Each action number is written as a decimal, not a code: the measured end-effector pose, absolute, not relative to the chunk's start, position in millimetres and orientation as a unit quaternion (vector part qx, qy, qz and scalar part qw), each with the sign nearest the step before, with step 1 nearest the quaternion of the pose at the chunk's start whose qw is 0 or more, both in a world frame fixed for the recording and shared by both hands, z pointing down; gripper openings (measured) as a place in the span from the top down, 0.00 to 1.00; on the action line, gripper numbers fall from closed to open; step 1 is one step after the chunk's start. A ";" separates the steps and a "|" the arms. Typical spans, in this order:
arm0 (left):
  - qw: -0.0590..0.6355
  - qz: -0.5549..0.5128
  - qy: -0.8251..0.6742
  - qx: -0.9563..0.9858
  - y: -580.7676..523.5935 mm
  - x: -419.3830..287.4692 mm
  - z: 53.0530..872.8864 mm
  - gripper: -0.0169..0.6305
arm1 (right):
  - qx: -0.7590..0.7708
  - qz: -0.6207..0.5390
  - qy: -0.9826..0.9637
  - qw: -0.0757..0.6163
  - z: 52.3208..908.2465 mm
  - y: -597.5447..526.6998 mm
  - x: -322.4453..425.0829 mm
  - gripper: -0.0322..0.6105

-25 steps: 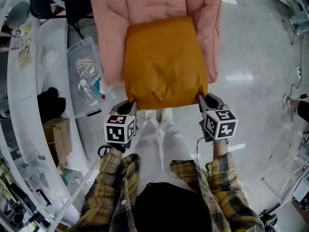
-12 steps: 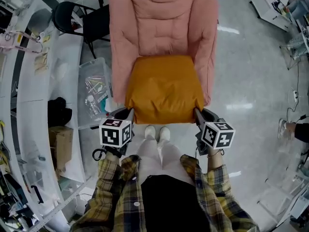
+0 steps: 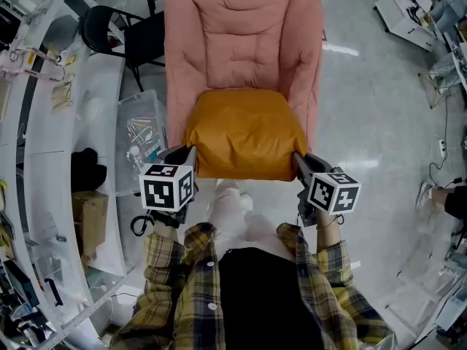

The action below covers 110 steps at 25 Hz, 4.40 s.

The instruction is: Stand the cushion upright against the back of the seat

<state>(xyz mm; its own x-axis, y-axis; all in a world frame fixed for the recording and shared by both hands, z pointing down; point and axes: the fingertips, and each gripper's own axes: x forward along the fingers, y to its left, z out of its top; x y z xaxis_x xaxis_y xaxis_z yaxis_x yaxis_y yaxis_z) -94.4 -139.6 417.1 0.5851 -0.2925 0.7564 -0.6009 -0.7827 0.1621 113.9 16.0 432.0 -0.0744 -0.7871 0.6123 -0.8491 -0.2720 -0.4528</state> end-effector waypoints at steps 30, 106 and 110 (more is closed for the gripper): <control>0.214 0.382 -0.178 0.881 -354.3 40.8 419.5 0.92 | 0.695 0.447 -0.563 0.008 423.4 -192.6 241.6 0.89; 0.150 0.343 -0.181 0.910 -575.1 205.3 404.0 0.81 | 0.724 0.473 -0.501 0.029 429.8 -361.1 456.9 0.75; 0.137 0.328 -0.177 0.918 -568.3 209.0 385.7 0.81 | 0.719 0.449 -0.530 0.025 405.3 -361.5 446.7 0.75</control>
